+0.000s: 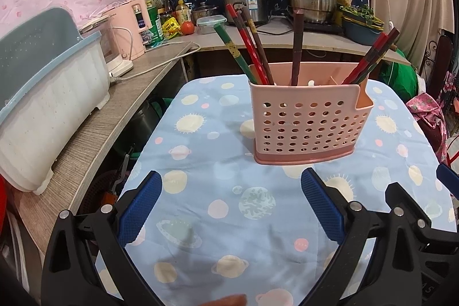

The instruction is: Organize utensils

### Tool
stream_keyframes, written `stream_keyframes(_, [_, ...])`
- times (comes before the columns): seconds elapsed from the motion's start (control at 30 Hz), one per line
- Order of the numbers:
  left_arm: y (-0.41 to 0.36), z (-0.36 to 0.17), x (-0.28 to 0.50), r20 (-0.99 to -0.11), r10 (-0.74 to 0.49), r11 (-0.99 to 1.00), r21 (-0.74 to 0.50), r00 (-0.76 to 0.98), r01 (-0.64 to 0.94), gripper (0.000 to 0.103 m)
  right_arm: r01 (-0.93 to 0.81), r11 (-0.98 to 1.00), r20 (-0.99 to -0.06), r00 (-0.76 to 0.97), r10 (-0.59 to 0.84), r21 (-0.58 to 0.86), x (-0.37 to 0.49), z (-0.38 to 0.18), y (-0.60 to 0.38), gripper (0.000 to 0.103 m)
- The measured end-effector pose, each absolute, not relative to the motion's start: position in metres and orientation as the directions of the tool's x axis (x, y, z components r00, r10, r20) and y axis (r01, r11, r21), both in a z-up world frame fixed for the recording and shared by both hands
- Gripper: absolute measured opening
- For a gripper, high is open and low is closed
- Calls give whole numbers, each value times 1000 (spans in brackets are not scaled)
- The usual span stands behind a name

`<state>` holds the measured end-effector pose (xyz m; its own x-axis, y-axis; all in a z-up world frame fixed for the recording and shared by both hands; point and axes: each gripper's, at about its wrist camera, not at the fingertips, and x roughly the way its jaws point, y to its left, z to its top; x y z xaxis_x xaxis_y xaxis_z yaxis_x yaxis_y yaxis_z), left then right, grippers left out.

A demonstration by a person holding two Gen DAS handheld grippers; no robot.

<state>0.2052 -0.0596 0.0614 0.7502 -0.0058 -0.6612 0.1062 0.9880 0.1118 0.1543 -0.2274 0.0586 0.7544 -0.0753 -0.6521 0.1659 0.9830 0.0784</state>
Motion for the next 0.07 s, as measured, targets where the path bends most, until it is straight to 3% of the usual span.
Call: stream_keyframes(0.07, [-60, 61, 206, -662, -6, 988, 114, 749, 109, 93, 167, 983, -650, 756, -80, 73, 155, 59, -228, 97])
